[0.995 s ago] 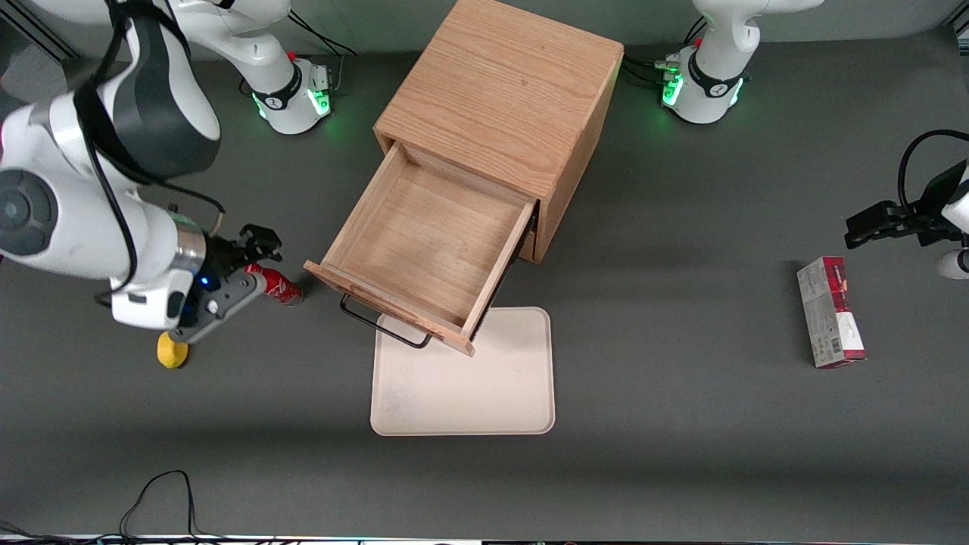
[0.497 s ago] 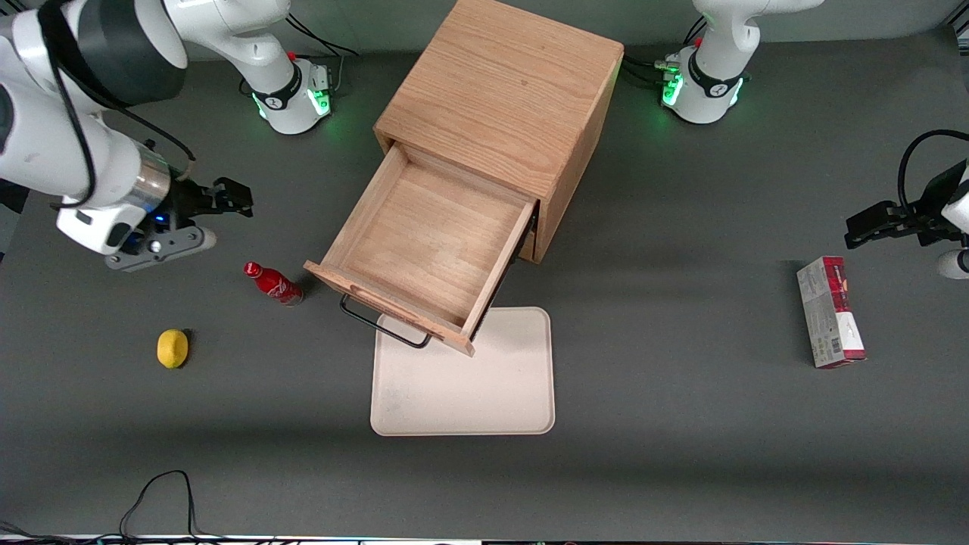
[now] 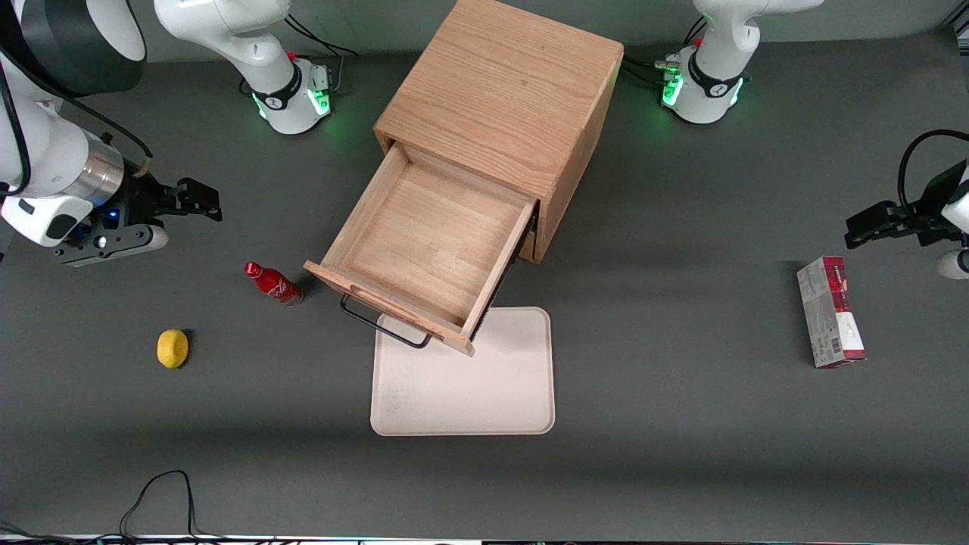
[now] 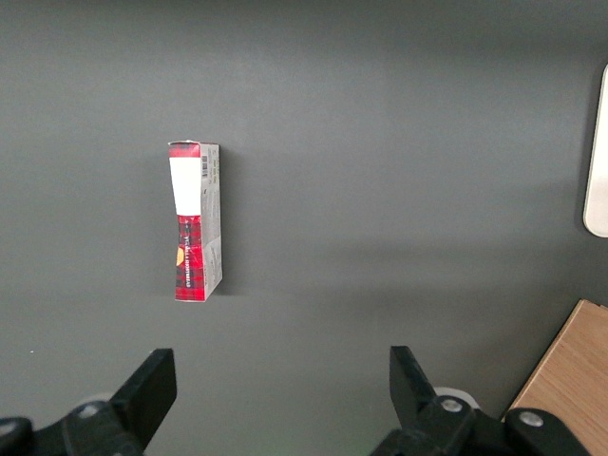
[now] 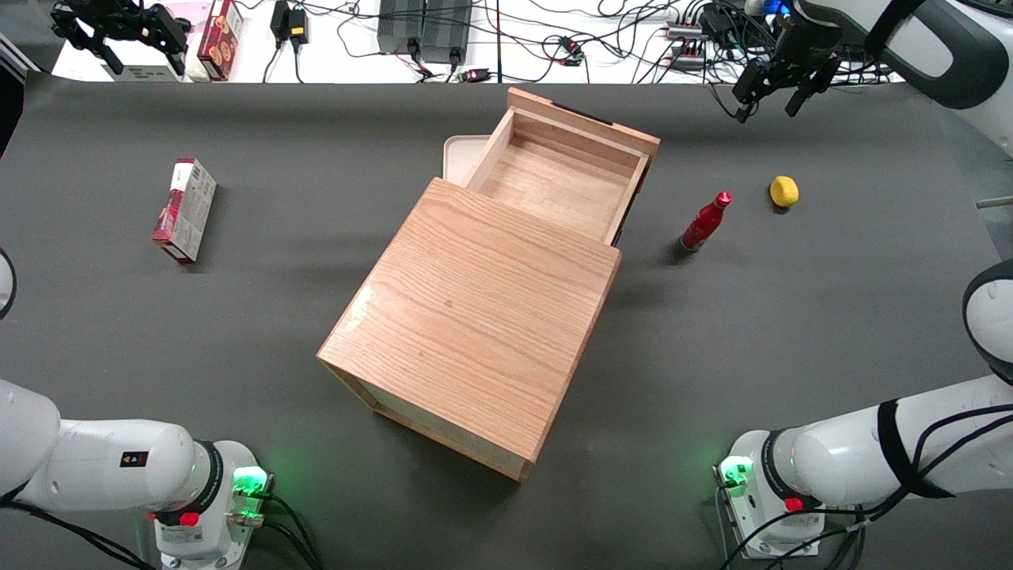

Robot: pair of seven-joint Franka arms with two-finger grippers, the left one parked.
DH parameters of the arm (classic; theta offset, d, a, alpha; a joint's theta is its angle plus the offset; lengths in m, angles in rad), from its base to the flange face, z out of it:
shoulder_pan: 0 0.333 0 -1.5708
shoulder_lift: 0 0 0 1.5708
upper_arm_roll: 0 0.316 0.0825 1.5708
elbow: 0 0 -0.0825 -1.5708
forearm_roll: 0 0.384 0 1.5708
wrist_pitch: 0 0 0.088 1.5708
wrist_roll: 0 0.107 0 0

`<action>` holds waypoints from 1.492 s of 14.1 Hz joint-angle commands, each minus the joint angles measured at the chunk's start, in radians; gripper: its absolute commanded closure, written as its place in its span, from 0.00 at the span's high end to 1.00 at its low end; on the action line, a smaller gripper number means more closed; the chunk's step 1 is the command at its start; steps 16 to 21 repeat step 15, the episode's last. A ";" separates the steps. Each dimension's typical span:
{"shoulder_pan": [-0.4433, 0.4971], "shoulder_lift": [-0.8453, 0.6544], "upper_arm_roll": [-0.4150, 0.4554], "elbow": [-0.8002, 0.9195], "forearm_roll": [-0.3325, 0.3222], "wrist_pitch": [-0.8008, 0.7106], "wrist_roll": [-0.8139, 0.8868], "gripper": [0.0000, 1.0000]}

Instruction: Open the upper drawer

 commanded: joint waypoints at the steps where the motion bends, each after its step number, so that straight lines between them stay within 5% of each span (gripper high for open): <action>1: 0.000 -0.023 0.006 0.007 -0.012 0.012 -0.011 1.00; 5: -0.108 -0.044 0.107 0.014 -0.016 0.000 -0.005 1.00; 11: -0.025 -0.027 -0.009 0.064 -0.016 -0.046 -0.012 1.00; 21: -0.037 -0.027 -0.009 0.064 -0.015 -0.072 -0.011 1.00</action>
